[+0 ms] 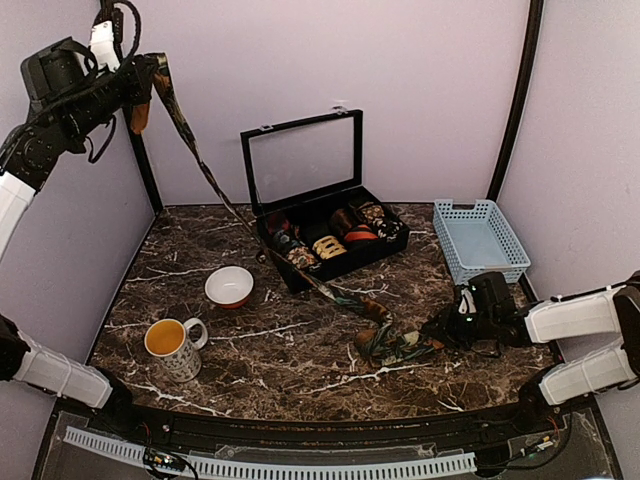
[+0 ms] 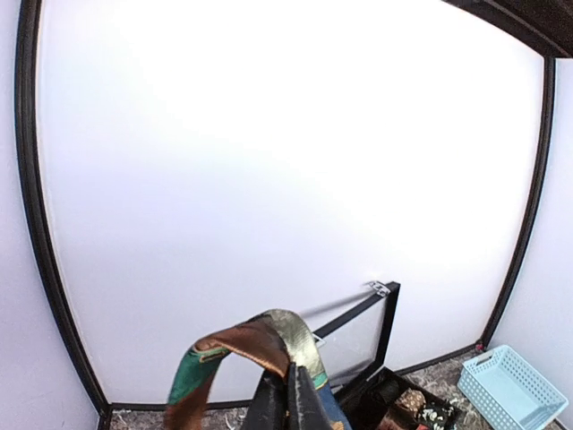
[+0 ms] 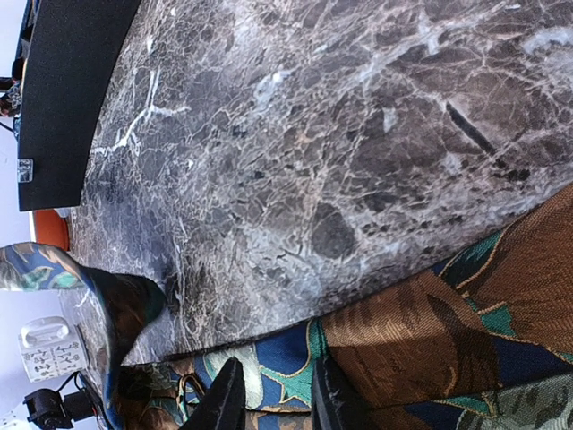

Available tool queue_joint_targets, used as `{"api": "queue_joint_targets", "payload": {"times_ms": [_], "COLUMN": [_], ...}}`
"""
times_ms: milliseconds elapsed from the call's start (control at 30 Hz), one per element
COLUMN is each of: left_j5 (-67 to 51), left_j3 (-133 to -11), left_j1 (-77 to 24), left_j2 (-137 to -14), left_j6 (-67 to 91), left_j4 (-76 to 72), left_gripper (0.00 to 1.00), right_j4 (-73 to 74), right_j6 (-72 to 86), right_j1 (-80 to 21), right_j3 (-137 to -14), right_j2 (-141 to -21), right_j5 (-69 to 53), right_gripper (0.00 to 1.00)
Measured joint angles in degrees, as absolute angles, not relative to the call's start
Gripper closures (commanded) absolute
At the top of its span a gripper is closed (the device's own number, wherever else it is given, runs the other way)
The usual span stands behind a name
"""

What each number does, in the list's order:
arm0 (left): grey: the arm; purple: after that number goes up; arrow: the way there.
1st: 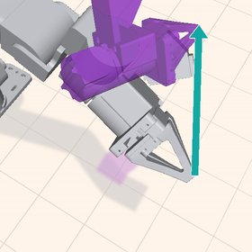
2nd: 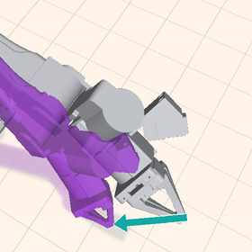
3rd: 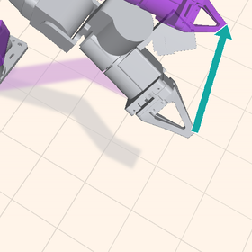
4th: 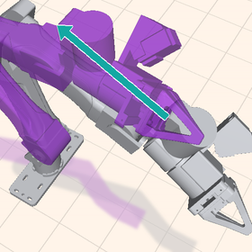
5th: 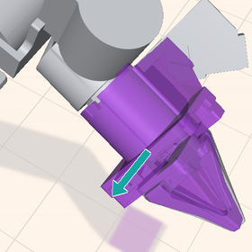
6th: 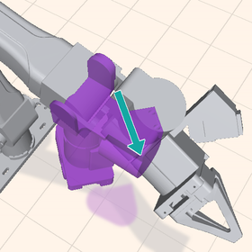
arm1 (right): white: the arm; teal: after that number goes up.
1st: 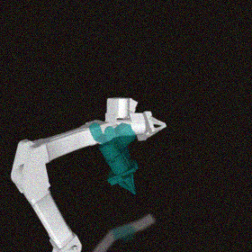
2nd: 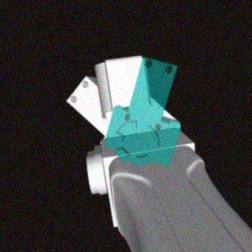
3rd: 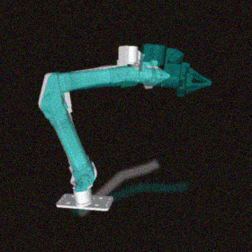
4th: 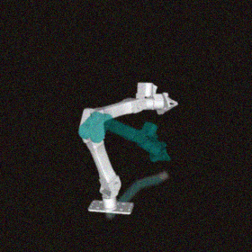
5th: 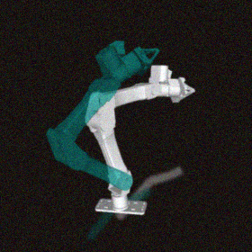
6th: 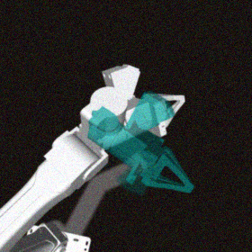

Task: Roll the ties
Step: Pick up the tie from the center of the board, then adjust the tie at the center of the board.

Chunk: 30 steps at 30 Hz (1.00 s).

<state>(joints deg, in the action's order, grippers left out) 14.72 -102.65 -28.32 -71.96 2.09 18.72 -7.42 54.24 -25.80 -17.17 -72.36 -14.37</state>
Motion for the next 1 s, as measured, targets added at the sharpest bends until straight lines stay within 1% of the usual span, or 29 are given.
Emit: {"api": "queue_joint_targets", "payload": {"times_ms": [167, 267, 367, 467, 600, 667, 767, 833, 900, 1000], "left_j5": [13.61, 10.24, 4.62, -5.58, -21.41, -27.38, -32.71, -35.73, -38.35, -40.32], "left_j3": [-106.5, -111.02, -114.61, -115.5, -115.18, -114.08, -113.08, -113.1, -113.91, -118.34], "left_j1": [-23.59, -18.41, -13.93, -11.05, -11.07, -11.99, -15.14, -17.45, -19.88, -23.73], "left_j2": [-72.95, -75.07, -77.71, -80.53, -84.38, -85.32, -85.45, -85.45, -85.67, -87.83], "left_j6": [2.39, 5.02, 8.91, 12.95, 18.15, 19.46, 19.64, 19.68, 19.75, 18.85], "left_j4": [17.47, 17.23, 16.45, 13.74, 9.04, 7.18, 6.87, 6.22, 5.98, 7.14], "left_gripper": [1.0, 1.0, 1.0, 1.0, 1.0, 1.0, 1.0, 1.0, 1.0, 1.0], "right_j4": [-9.08, -10.13, -10.26, -9.63, -4.97, -1.52, 1.21, 2.09, 2.33, 1.26], "right_j6": [54.04, 54.02, 53.65, 52.34, 50.3, 49.21, 47.77, 46.72, 46.06, 45.04], "right_j1": [-25.8, -25.8, -25.8, -25.8, -26.04, -26.5, -27.44, -28.03, -28.71, -31.05], "right_j3": [-16.03, -15.33, -15.25, -15.25, -14.79, -14.72, -15.44, -17.56, -19.99, -23.18], "right_j2": [-71.96, -71.7, -71.48, -70.35, -65.21, -61.08, -54.68, -52.86, -53.04, -55.51], "right_j5": [-14.35, -14.35, -14.35, -14.46, -14.83, -15.09, -15.42, -15.46, -15.42, -15.4], "right_gripper": [0.72, 0.72, 0.72, 0.68, 0.61, 0.58, 0.53, 0.51, 0.5, 0.5]}}
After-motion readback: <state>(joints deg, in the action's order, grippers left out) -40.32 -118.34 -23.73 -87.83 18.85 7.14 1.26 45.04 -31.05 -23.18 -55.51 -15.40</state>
